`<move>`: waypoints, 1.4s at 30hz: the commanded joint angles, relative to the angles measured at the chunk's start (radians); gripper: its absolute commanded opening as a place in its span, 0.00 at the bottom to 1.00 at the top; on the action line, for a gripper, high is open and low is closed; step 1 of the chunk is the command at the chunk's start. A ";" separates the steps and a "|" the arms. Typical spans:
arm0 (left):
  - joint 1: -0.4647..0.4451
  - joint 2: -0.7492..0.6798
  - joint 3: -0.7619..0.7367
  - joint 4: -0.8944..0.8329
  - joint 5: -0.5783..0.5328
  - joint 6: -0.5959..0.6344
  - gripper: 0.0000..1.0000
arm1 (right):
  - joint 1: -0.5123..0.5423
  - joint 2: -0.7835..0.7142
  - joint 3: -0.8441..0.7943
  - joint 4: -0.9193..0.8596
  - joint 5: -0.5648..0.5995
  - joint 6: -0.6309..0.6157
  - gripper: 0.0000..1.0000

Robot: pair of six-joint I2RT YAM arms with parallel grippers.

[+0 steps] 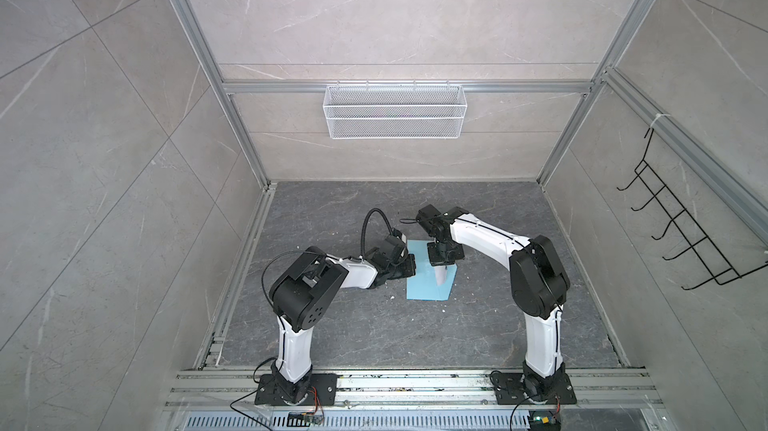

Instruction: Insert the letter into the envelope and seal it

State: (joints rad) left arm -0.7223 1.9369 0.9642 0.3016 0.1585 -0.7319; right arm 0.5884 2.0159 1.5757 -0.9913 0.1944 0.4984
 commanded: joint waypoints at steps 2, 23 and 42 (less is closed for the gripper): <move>-0.007 0.044 -0.016 -0.056 -0.015 0.001 0.00 | -0.004 -0.082 -0.040 0.080 0.013 -0.001 0.00; -0.008 0.055 -0.013 -0.056 -0.015 -0.003 0.00 | -0.018 -0.165 -0.252 0.379 0.008 -0.153 0.00; -0.008 0.065 -0.010 -0.056 -0.014 -0.003 0.00 | -0.021 -0.168 -0.230 0.395 -0.002 -0.373 0.00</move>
State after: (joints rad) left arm -0.7238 1.9461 0.9642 0.3229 0.1589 -0.7334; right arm 0.5690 1.8488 1.3258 -0.5926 0.2054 0.1741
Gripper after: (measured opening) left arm 0.055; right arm 0.048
